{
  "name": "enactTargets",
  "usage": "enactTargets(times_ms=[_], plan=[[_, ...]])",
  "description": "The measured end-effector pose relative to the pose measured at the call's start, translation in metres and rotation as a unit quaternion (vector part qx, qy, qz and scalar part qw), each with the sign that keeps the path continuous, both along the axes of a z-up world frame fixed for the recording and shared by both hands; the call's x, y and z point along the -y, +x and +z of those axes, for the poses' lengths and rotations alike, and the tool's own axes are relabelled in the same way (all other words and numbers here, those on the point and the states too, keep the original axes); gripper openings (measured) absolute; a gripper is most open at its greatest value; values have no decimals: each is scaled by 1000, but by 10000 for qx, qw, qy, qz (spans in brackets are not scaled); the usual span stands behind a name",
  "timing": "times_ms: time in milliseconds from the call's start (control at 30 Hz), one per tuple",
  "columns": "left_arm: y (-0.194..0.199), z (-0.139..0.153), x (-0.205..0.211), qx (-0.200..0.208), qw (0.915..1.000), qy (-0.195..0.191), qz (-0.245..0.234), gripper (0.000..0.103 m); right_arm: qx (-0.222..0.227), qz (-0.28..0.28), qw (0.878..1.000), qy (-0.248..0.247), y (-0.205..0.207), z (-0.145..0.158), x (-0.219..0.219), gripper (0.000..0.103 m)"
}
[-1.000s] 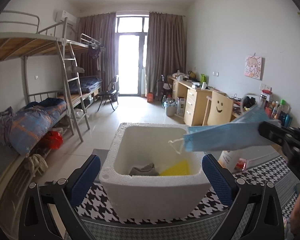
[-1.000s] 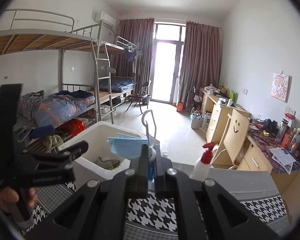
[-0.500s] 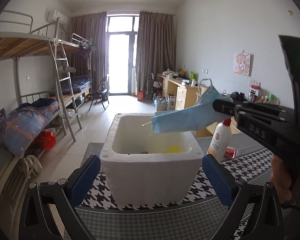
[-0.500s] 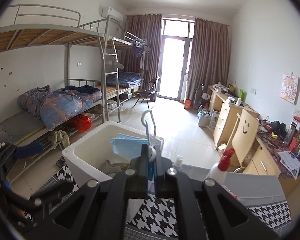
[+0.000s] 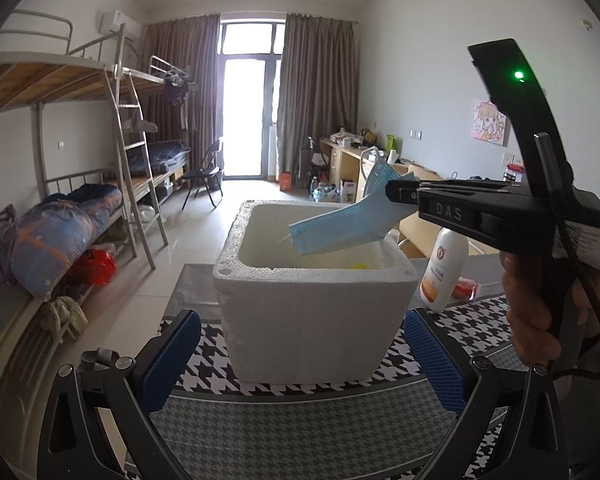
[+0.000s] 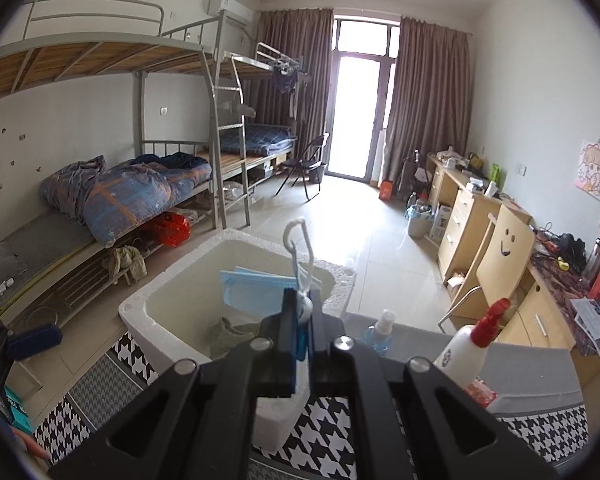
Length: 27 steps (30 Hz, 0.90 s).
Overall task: Organize soft objects
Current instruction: 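Lower the blue mask into the foam box and open the right tool, then move both open tools back to the table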
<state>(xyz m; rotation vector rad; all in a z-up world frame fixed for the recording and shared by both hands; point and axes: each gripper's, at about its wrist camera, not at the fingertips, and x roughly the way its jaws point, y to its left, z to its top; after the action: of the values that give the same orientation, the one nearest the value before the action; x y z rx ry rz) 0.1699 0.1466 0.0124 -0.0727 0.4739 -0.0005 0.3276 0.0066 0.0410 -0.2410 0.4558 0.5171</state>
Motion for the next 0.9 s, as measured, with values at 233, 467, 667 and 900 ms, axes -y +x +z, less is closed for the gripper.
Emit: enactTargets(times_ms=[233,467,667,900], plan=[[-2,-3,0,-51,10000,-11,28,102,-165,8,9998,-80,15,-4,-13,6],[-3,-6,0,-72,9999,-31,77,102,-513,149,9979,-353,30,-22,-25,15],[-3,-6,1,-92,9999,-14,92,102,-410,285,9983,-294,24,-19,-22,70],[-8,0,2,-35,9999,12,120,102,-397,353,9984,-192,18,-9,-16,71]])
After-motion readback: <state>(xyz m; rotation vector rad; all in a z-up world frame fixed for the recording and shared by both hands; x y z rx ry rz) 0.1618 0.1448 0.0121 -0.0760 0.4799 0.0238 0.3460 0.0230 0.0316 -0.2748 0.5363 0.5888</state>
